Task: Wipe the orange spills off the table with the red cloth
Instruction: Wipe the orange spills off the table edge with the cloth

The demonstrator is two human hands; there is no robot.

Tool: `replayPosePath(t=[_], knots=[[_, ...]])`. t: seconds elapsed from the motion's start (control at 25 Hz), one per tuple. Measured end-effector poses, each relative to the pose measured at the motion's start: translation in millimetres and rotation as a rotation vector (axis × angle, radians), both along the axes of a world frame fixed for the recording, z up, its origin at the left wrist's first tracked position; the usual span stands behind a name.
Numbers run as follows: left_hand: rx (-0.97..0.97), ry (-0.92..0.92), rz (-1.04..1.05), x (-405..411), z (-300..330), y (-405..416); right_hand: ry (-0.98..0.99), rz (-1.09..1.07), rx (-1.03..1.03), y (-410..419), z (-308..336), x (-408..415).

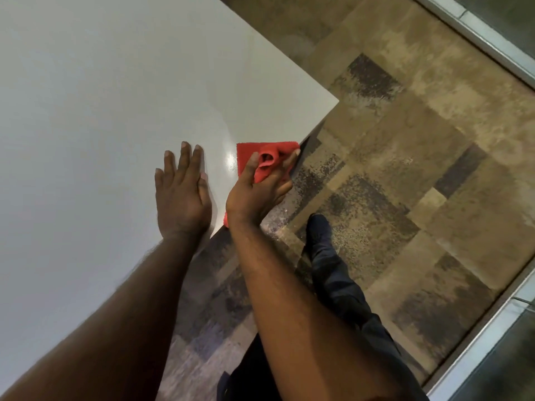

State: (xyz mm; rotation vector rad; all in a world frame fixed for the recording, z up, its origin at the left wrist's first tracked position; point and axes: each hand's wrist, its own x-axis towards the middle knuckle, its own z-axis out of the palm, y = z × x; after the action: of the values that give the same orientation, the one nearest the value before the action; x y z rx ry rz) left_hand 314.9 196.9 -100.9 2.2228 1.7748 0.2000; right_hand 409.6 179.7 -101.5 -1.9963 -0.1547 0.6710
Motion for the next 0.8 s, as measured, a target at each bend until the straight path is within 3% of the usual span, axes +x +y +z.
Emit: replayPosePath(t=[0.24,0.44,0.68,0.8], knots=[[0.000,-0.004,0.007,-0.7,-1.7,0.6,0.104,-0.192,0.092,15.2,-8.0,20.6],[0.000,-0.015,0.002,1.2,0.9,0.3,0.362,-0.262,0.142,-4.4,-8.2,-16.4],[0.000,0.013,-0.017,1.7,2.4,-1.6,0.251,-0.214,0.048,30.7,-1.3,52.4],[0.006,0.025,-0.010,2.0,0.1,-1.5,0.313,-0.269,0.093,38.5,-1.2,72.6]])
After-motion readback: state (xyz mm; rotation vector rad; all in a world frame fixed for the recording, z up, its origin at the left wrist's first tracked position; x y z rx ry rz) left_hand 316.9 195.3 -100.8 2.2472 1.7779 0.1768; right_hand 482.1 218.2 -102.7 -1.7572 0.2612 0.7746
